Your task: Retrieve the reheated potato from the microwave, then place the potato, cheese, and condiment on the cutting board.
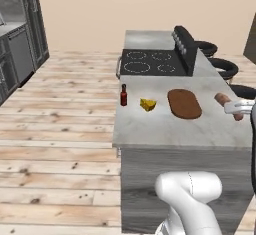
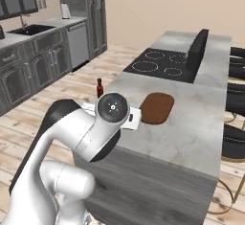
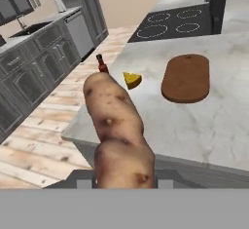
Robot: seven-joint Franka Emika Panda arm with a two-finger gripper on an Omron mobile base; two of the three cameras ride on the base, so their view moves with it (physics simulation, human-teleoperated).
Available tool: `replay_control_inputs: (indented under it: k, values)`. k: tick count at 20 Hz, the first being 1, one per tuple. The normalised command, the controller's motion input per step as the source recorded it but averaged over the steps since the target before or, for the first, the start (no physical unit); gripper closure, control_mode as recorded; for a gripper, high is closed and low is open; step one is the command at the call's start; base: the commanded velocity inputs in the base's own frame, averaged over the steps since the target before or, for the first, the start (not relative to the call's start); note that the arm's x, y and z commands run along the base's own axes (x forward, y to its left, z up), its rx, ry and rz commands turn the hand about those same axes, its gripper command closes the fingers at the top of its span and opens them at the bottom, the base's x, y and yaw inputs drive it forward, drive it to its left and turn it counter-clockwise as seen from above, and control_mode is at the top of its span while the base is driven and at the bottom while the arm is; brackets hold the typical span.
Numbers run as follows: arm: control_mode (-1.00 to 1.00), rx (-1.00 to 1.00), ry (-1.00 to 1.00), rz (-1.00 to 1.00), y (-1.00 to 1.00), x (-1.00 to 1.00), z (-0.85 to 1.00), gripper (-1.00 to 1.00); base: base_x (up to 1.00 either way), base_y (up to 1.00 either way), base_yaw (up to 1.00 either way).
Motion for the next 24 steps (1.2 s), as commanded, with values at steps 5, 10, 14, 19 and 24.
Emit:
replay_control_inputs:
  k: [5,10,14,19,24]
  values:
    - [1.00,0.00,0.00,0.00,0.00,0.00,0.00,1.00,0.34,0.00,-0.29]
    - [1.00,0.00,0.00,0.00,0.00,0.00,0.00,1.00,0.55,0.00,-0.24]
    - [1.00,0.00,0.00,0.00,0.00,0.00,0.00,1.00,0.39,0.00,-0.09]
    - [1.00,0.00,0.00,0.00,0.00,0.00,0.00,1.00,0.28,0.00,0.00]
    - [1.00,0.00,0.00,0.00,0.00,0.00,0.00,1.00,0.38,0.00,0.00]
